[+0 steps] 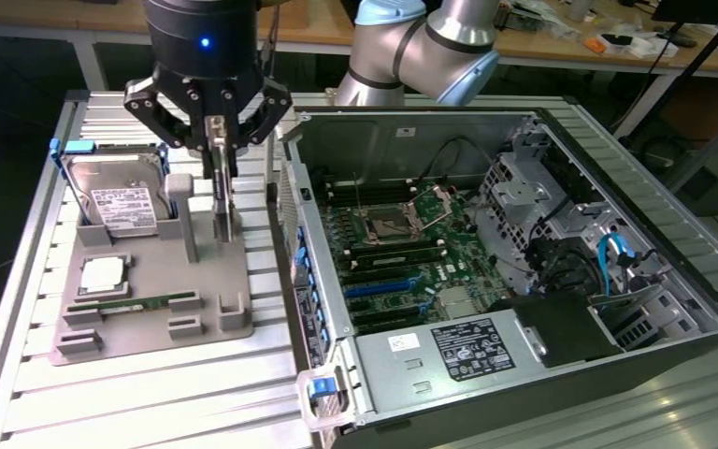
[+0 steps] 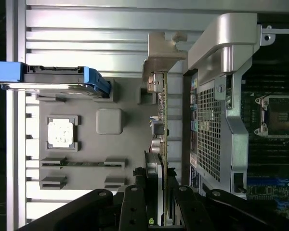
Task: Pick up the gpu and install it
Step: 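Pick up the gpu and move the gpu toward the slot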
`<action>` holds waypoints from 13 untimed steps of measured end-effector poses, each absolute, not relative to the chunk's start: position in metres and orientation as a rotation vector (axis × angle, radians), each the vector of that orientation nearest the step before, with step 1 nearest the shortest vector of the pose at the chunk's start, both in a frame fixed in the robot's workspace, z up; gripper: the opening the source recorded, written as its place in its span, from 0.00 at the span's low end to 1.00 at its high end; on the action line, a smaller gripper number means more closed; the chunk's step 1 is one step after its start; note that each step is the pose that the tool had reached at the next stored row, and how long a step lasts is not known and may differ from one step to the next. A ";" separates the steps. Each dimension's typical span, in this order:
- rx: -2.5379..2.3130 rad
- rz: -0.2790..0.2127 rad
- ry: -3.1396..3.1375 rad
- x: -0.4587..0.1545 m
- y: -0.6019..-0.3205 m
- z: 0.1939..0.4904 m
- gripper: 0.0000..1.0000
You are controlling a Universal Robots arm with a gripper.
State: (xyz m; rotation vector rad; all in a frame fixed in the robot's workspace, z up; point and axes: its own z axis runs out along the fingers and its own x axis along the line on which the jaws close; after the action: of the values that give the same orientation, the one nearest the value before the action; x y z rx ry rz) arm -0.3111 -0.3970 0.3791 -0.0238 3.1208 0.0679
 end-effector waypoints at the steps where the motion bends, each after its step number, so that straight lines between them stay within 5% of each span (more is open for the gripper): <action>1: -0.024 0.068 3.121 -0.311 -0.397 0.382 0.27; 13: -0.024 0.067 3.121 -0.310 -0.395 0.413 0.27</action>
State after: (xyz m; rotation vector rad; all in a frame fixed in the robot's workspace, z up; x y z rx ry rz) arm -0.3103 -0.3955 0.4132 -0.0237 3.1209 0.0672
